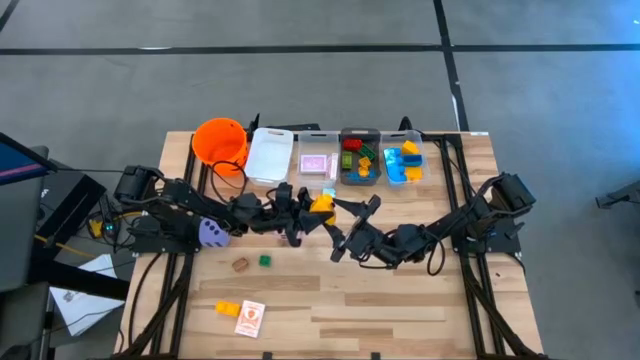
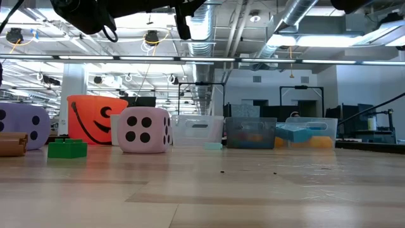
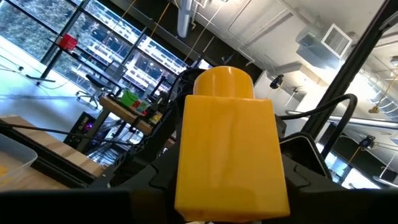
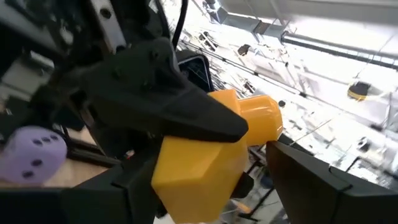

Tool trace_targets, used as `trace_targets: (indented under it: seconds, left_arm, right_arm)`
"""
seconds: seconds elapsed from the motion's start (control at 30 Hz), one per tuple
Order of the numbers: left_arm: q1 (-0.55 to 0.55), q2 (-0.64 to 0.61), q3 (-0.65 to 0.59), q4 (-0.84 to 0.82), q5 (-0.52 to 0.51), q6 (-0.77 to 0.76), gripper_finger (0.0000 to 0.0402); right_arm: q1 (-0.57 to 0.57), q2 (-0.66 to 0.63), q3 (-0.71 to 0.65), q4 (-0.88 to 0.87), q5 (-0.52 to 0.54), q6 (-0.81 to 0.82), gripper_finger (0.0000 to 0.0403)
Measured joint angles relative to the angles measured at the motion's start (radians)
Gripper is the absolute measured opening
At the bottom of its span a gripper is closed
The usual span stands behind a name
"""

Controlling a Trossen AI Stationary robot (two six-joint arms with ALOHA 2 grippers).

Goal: Pick & Place Toys
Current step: Put the big yellow game piece into the right transparent bin

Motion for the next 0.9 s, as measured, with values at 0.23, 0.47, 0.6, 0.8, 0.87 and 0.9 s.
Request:
trace_targets:
  seconds: [0.23,0.47,0.6,0.8,0.87,0.9]
  left_arm:
    - [-0.003,0.001,0.000,-0.001,0.011,0.000,0.0130]
    - [-0.005,0.002,0.001,-0.008,0.010,0.001,0.0130]
    - [-0.005,0.003,0.002,-0.010,0.010,0.001,0.0130]
    - [-0.006,0.003,0.002,-0.014,0.015,0.000,0.0131]
    - [-0.006,0.003,0.002,-0.014,0.014,-0.001,0.0131]
    - [-0.006,0.003,0.002,-0.014,0.014,-0.001,0.0131]
  right_arm:
    - [0.013,-0.002,0.001,-0.018,0.006,-0.063,0.0265]
    - [0.014,-0.001,0.002,-0.014,0.046,-0.092,0.0265]
    - [0.016,0.000,0.002,-0.005,0.060,-0.120,0.0266]
    - [0.028,0.000,0.002,0.005,0.076,-0.164,0.0266]
    - [0.028,0.001,0.002,0.020,0.079,-0.170,0.0266]
    - [0.028,0.001,0.002,0.027,0.080,-0.174,0.0266]
